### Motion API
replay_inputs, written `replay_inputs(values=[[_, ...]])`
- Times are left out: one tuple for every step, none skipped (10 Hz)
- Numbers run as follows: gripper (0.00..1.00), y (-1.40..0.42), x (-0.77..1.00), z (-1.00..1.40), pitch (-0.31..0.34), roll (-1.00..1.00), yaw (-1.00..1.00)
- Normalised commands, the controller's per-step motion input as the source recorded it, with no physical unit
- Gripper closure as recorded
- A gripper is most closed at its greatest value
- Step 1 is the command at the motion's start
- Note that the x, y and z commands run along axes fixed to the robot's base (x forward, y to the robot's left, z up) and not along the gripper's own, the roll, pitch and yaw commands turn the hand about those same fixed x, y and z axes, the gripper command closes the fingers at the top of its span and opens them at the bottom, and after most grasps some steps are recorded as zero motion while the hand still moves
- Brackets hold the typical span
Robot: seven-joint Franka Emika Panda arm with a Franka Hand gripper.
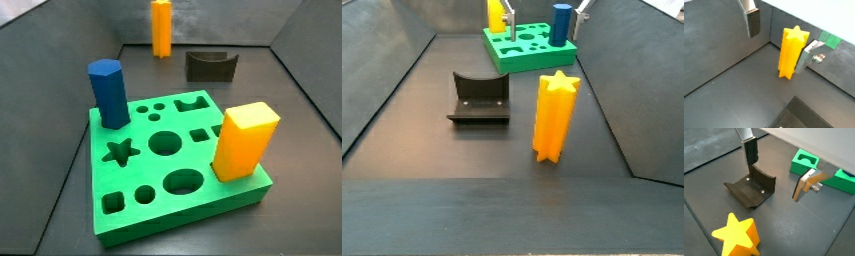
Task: Pick up the star object. Move up. Move to above the board. Insert the star object.
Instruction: Pick up the star object.
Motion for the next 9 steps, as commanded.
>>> replay_inputs(values=[[0.00,0.05,-0.30,0.00,0.000,0.00,-0.21],[0.00,0.19,-0.10,0.00,-0.066,-0.03,0.00],[0.00,0.63,-0.33,0.00,-0.103,-0.05,0.07],[0.00,0.88,-0.34,0.01,-0.123,-0.15,0.11],[0.00,0.89,-0.29,0.00,-0.123,-0.15,0.13],[0.00,0.79,-0.13,0.00,-0.117,-0.18,0.13],[0.00,0.58,0.04,0.09,-0.069,-0.17,0.19],[0.00,0.45,0.24,0.14,-0.034,-0.15,0.19],[0.00,0.32,0.09,0.06,-0.083,-0.16,0.07]])
